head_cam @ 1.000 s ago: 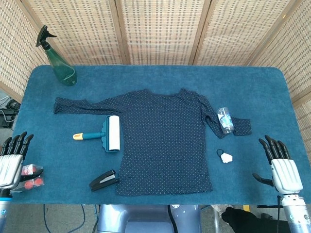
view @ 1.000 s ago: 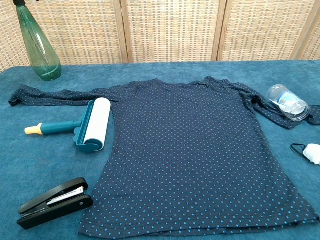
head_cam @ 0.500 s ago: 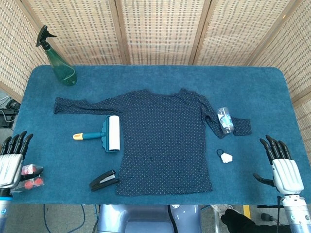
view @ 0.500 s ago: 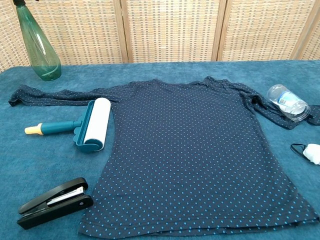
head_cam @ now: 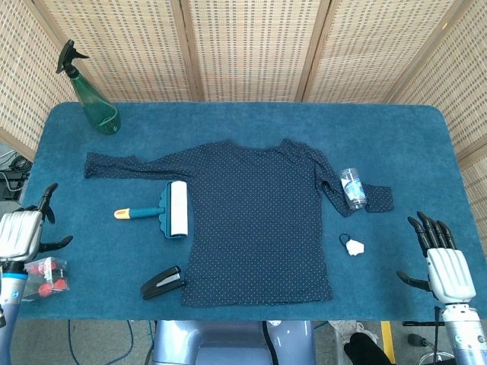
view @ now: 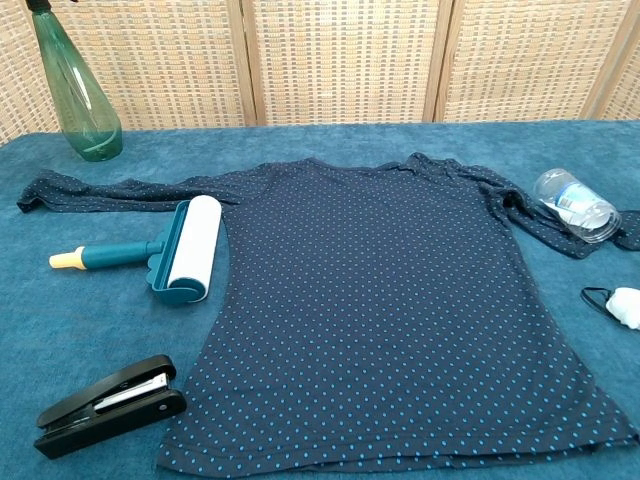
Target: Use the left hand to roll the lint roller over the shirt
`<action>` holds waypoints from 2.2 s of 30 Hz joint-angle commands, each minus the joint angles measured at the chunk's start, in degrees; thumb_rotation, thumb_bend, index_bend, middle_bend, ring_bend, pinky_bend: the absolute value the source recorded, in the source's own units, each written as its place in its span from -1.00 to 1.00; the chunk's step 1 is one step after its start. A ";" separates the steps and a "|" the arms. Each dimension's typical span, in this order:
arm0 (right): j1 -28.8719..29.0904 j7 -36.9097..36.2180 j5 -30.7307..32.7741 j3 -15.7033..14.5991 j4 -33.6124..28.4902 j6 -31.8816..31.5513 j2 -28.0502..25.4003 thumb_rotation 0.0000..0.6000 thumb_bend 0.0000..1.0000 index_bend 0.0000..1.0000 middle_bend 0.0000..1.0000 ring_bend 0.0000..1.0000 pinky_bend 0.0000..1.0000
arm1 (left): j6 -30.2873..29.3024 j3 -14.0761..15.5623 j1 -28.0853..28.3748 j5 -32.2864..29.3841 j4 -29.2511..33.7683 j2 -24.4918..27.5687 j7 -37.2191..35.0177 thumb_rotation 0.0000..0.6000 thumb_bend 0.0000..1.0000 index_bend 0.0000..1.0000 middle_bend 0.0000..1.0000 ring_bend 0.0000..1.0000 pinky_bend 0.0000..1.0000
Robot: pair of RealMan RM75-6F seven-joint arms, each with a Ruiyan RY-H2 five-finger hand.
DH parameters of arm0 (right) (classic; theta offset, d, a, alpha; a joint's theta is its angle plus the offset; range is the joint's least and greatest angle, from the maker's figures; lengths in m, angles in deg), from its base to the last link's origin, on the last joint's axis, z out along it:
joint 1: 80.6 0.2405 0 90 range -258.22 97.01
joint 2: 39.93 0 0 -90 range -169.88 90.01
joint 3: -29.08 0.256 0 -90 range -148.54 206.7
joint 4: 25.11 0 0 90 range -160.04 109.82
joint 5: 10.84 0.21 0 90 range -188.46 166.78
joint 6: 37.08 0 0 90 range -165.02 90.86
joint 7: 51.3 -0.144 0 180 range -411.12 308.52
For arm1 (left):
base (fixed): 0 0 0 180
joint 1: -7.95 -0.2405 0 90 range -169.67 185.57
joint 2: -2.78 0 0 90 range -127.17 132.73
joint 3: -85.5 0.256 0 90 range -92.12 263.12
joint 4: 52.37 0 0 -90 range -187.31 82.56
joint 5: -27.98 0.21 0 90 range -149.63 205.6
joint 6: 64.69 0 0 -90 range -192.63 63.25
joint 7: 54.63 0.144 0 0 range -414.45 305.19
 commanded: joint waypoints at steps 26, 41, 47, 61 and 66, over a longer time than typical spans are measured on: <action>0.50 -0.77 1.22 0.13 0.83 1.69 0.44 1.00 -0.79 -1.00 -1.00 -1.00 -1.00 | 21.69 -1.56 17.36 -17.44 -9.20 -6.94 10.29 1.00 -0.54 -0.26 0.68 0.39 0.30; 0.63 -2.03 1.81 0.25 1.33 2.36 0.35 1.00 -0.79 -1.00 -1.00 -1.00 -1.00 | 22.14 -0.46 22.61 -23.80 -14.27 -14.53 15.76 1.00 -0.53 -0.15 0.68 0.39 0.30; 0.72 -2.68 2.02 0.27 1.58 2.75 0.33 1.00 -0.79 -1.00 -1.00 -1.00 -1.00 | 21.91 0.14 24.07 -25.61 -15.73 -16.90 17.68 1.00 -0.53 -0.15 0.68 0.39 0.30; 1.08 -3.29 2.37 0.06 2.17 3.96 0.63 1.00 -0.79 -1.00 -1.00 -1.00 -1.00 | 23.40 1.32 26.69 -28.63 -20.04 -21.29 19.44 1.00 -0.39 -0.14 0.68 0.39 0.30; 1.16 -3.21 2.36 -0.04 2.26 4.19 0.78 1.00 -0.79 -1.00 -1.00 -1.00 -1.00 | 23.98 1.48 27.23 -28.89 -22.22 -22.86 18.84 1.00 -0.39 -0.12 0.68 0.39 0.30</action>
